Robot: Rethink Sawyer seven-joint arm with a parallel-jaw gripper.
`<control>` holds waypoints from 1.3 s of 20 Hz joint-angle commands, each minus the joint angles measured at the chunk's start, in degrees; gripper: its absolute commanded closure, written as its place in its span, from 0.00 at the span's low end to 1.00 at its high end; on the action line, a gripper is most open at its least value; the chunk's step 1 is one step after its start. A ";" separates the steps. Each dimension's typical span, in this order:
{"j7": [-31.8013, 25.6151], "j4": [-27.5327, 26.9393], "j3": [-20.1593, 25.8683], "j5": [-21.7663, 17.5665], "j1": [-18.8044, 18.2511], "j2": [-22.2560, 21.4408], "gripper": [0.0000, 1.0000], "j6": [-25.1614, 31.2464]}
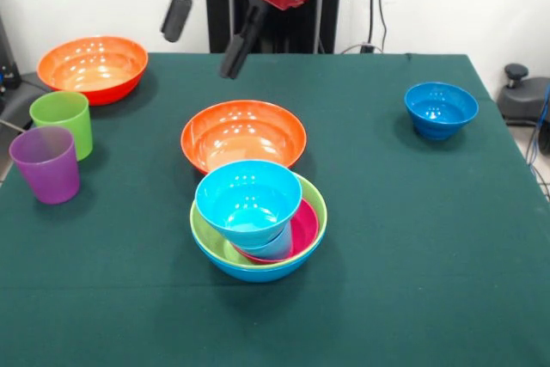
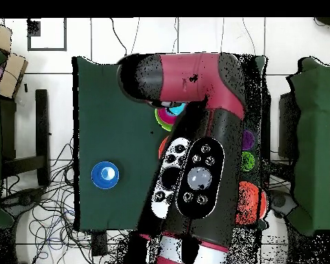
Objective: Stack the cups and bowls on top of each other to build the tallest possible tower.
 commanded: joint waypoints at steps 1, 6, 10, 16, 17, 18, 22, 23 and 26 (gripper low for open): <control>-10.57 10.28 9.20 -1.34 -1.30 2.28 0.00 -3.52; -8.58 12.00 9.59 -1.64 -1.14 2.03 0.00 -5.65; -6.90 13.05 9.60 -2.31 -0.97 2.69 0.00 -8.09; -6.31 16.77 10.15 -1.62 -1.58 0.74 0.00 -9.99; -6.13 17.63 10.30 -1.49 -1.72 0.45 0.00 -10.71; -6.22 18.31 10.47 -1.46 -1.91 0.22 0.00 -11.28; -6.18 20.98 10.66 -2.06 -2.35 -0.49 0.00 -14.02; -6.20 21.97 10.88 -2.29 -2.58 -0.67 0.00 -15.34; -5.95 23.94 11.17 -3.05 -2.97 -0.80 0.00 -18.05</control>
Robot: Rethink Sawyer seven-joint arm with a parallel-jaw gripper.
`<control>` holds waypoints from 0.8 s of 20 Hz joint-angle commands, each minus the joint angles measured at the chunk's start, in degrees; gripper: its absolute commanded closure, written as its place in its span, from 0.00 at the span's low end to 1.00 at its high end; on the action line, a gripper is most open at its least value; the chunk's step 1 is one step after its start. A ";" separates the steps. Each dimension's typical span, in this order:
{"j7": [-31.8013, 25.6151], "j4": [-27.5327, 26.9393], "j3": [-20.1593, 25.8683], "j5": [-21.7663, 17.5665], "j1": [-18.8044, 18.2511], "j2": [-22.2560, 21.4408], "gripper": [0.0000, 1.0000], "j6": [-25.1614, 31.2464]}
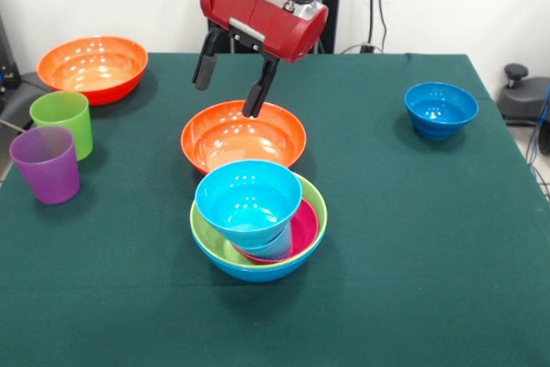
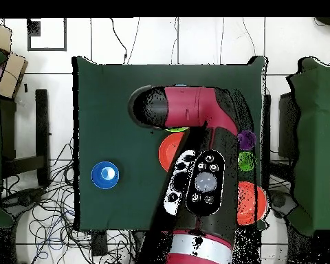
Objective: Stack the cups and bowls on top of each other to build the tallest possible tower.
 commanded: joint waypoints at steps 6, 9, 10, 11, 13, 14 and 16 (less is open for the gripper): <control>-6.20 12.87 8.39 -3.38 -2.26 -0.34 0.00 -9.43; -6.72 13.65 8.53 -3.42 -2.47 -1.15 0.00 -9.10; -6.88 13.84 8.55 -3.50 -2.59 -1.33 0.00 -8.91; -6.98 14.05 8.58 -3.85 -2.56 -1.37 0.00 -9.28; -7.01 14.42 8.91 -4.32 -2.96 -0.99 0.00 -10.42; -6.89 14.64 9.05 -4.47 -3.15 -0.81 0.00 -10.92; -6.50 14.70 8.93 -4.85 -3.03 -0.51 0.00 -11.52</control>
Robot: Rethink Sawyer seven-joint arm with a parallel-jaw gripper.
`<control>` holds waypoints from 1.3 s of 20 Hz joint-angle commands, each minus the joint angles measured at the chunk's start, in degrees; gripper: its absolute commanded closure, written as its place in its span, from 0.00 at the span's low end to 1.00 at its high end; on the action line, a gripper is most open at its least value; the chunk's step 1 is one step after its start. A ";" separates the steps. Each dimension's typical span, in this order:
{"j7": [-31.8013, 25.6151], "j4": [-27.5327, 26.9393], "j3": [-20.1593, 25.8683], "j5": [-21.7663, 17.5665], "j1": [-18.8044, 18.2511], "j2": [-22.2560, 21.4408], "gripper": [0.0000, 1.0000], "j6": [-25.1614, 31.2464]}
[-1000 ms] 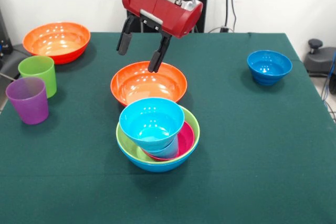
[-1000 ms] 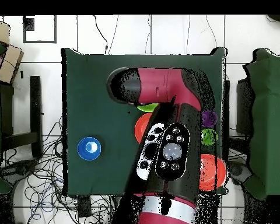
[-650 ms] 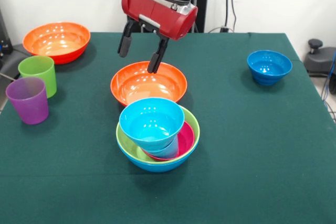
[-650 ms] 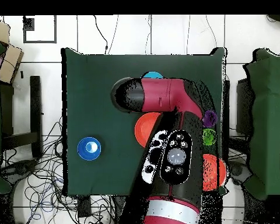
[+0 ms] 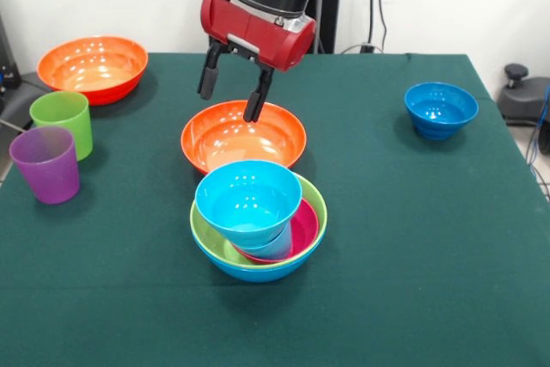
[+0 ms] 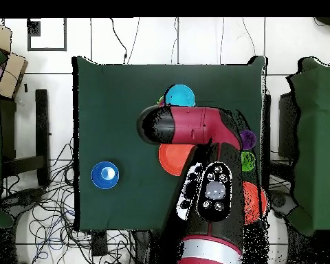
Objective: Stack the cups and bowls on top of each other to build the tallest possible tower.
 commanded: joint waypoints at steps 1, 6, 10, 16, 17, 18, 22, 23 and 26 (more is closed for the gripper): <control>-6.34 5.70 6.93 -5.05 -0.55 1.29 0.00 -4.11; -6.20 5.27 7.04 -4.91 -0.40 1.46 0.00 -3.58; -6.67 5.74 7.49 -4.83 -0.91 1.30 0.00 -3.61; -7.12 6.60 7.90 -4.76 -1.51 0.59 0.00 -3.68; -7.11 6.63 7.86 -4.86 -1.50 0.55 0.00 -3.75; -7.11 6.66 7.83 -4.96 -1.49 0.52 0.00 -3.82; -7.73 6.69 8.34 -5.21 -1.94 0.58 0.00 -4.15; -7.79 6.60 8.45 -5.01 -1.95 0.46 0.00 -3.63; -6.52 6.61 8.44 -3.87 -1.10 -0.01 0.00 -1.82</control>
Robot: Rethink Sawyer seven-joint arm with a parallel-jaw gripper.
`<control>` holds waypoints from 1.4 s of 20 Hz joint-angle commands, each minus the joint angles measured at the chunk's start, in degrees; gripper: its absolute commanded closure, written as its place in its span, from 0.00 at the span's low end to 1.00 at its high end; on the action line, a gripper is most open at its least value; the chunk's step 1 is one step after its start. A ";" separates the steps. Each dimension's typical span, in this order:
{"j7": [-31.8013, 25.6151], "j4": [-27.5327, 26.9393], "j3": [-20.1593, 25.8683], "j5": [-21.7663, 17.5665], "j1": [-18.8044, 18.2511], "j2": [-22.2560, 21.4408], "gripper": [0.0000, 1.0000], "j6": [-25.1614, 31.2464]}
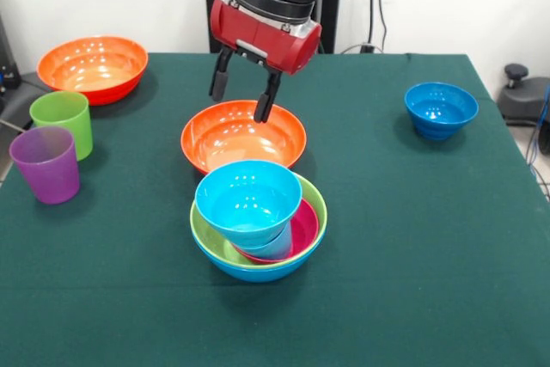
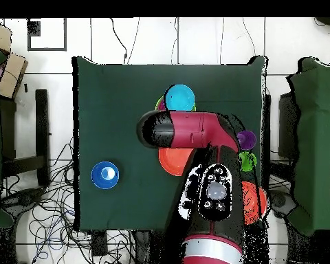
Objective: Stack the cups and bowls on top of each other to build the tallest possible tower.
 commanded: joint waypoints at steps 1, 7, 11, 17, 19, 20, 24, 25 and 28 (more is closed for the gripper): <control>-4.61 4.11 6.14 -3.09 1.22 -0.20 0.00 0.65; 3.79 2.29 3.16 0.47 7.79 -0.87 0.00 6.83; 3.91 0.86 2.64 0.73 8.49 0.54 0.00 6.48; 1.52 2.88 3.30 0.74 6.97 0.22 0.00 3.95; 1.17 3.86 4.17 1.19 5.91 0.38 0.00 2.26; 0.58 4.50 4.83 1.17 5.08 0.49 0.00 0.86; -0.84 5.97 6.54 1.22 2.90 0.28 0.00 -1.18; -0.66 6.32 6.64 1.14 2.80 0.19 0.00 -1.52; -0.30 5.84 6.95 0.89 2.33 0.81 0.00 -1.94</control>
